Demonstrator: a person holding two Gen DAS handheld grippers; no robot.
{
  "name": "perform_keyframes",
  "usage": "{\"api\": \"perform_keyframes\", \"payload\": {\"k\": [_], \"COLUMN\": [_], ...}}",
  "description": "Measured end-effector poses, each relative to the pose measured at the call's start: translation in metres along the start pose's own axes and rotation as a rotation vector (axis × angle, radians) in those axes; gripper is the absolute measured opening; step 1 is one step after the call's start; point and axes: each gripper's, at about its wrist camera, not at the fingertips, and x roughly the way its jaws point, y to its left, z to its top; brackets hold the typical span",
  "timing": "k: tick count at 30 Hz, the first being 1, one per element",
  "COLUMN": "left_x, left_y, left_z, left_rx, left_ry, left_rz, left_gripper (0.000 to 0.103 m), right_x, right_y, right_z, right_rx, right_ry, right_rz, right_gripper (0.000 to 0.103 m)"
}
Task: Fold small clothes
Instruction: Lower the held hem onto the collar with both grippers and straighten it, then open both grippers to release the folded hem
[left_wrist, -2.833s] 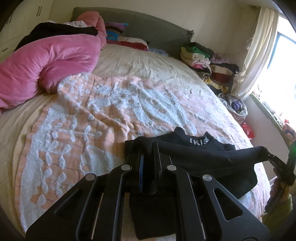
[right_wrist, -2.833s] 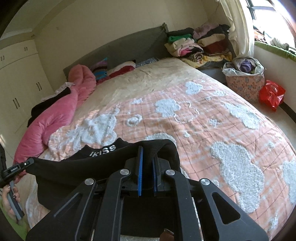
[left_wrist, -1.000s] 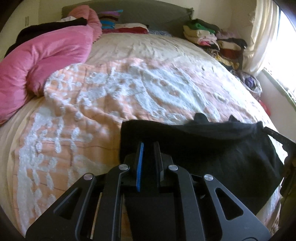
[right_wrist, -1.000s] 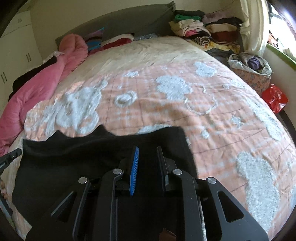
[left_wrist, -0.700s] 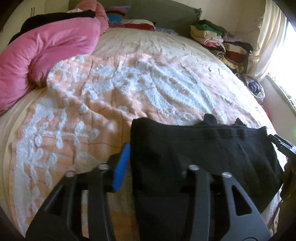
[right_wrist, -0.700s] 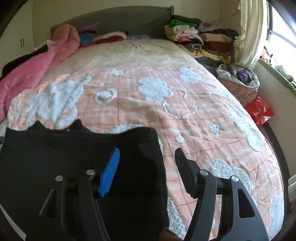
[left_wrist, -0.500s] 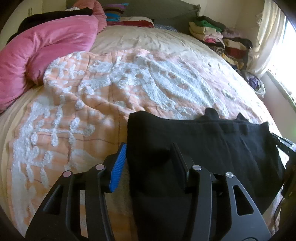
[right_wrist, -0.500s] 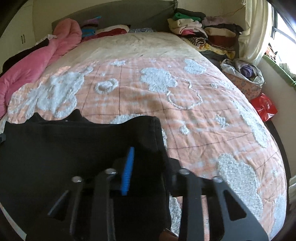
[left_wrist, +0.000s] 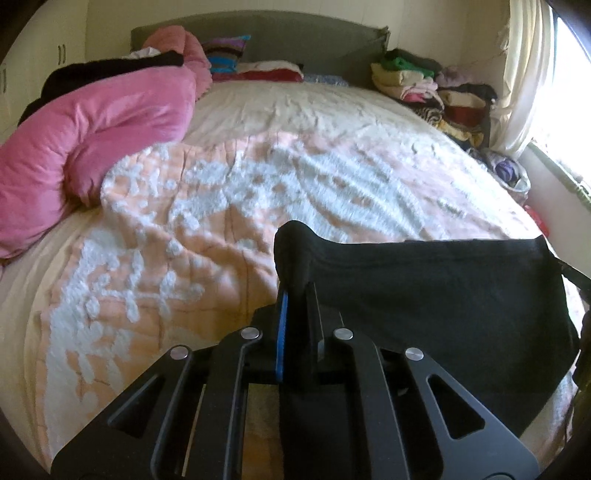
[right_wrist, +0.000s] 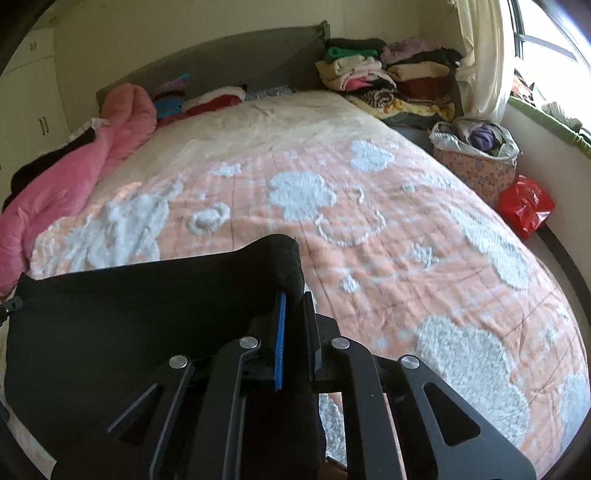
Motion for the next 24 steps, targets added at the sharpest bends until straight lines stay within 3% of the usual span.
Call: {"api": "perform_keyframes", "payload": {"k": [10,14,17,24], "left_x": [0.005,-0.003,-0.01,-0.03], "left_y": [-0.002,-0.008,-0.009,-0.014], "left_z": [-0.008,-0.011,-0.013,-0.022], "left_rx": [0.016,0.045,0.046,0.049], "left_ry": [0.029,0.03,0.025,0.017], "left_rz": [0.011,0.007,0.003,-0.022], "left_gripper": [0.004,0.005,0.007,0.017], "right_x": [0.008,-0.002,-0.011,-0.04], "right_y": [-0.002,-0.006,-0.008,-0.014], "right_z": [-0.013,-0.017,-0.023,-0.048], "right_rx": [0.033,0.042,0.041,0.058], "right_ry": [0.021,0.016,0.024,0.043], "right_rz": [-0.011,-0.003,0.0,0.062], "right_gripper": [0.009,0.017,0.028,0.034]}}
